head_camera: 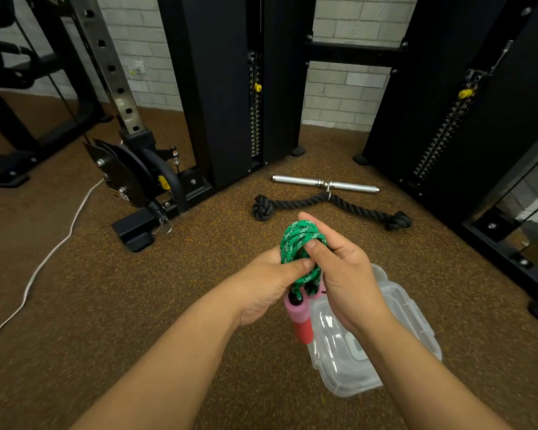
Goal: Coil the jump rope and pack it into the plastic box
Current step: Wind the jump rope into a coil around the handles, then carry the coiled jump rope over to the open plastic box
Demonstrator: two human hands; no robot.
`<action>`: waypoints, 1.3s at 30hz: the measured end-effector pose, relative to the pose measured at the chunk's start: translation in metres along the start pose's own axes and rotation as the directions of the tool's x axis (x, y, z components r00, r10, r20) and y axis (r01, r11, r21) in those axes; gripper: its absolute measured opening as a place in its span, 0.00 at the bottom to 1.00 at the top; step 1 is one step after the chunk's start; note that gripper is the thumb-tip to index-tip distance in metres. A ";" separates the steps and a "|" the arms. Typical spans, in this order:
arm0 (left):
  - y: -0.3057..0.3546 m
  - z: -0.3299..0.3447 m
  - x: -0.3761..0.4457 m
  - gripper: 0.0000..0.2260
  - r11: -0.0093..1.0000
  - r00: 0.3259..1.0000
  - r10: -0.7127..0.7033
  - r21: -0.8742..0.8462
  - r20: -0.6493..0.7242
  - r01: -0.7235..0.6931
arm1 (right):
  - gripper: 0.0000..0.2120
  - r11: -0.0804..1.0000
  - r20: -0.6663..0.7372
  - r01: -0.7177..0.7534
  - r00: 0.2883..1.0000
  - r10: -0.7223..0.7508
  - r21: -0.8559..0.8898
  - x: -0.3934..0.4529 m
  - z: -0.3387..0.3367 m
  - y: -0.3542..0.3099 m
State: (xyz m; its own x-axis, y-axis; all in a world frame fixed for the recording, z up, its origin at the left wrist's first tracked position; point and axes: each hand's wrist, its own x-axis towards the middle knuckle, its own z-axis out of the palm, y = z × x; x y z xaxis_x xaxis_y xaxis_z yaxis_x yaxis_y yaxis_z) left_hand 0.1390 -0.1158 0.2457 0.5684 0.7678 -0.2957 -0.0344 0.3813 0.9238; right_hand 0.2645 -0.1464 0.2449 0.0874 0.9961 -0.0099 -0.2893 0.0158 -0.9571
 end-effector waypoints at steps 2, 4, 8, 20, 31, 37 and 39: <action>-0.001 0.000 0.002 0.13 0.999 1.000 -0.007 0.049 -0.015 0.008 | 0.20 1.000 0.008 0.001 1.000 -0.001 0.014 0.001 0.000 0.001; -0.001 0.001 0.004 0.12 0.994 1.000 -0.008 0.106 -0.021 0.010 | 0.20 1.000 0.005 0.002 1.000 -0.002 0.011 0.001 0.000 0.001; -0.002 0.002 0.007 0.17 0.981 0.999 -0.008 0.195 -0.033 0.015 | 0.23 0.985 0.020 0.058 0.998 -0.055 -0.160 0.003 -0.001 0.002; 0.000 -0.008 0.013 0.08 0.973 0.993 -0.056 -0.227 -0.099 0.032 | 0.25 0.973 0.301 -0.170 0.930 0.212 -0.158 0.002 -0.024 0.017; -0.012 -0.011 0.053 0.05 0.914 0.923 -0.060 -0.392 -0.381 -0.103 | 0.10 0.893 0.148 -0.272 0.928 0.342 -0.359 -0.011 -0.027 0.083; -0.028 -0.006 0.075 0.04 0.933 0.916 -0.051 -0.347 -0.398 -0.098 | 0.19 0.821 0.253 -0.269 0.862 0.438 -0.504 0.002 -0.063 0.072; -0.035 -0.003 0.082 0.04 0.935 0.929 -0.072 -0.348 -0.362 -0.063 | 0.27 0.803 0.189 -0.300 0.874 0.448 -0.514 0.007 -0.093 0.070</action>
State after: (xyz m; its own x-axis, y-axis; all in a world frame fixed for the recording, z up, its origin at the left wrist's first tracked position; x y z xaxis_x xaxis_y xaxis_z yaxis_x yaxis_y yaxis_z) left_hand 0.1837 -0.0646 0.1888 0.2334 0.8723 -0.4296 -0.3541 0.4878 0.7979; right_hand 0.3334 -0.1463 0.1505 -0.2337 0.8939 -0.3824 0.2317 -0.3308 -0.9148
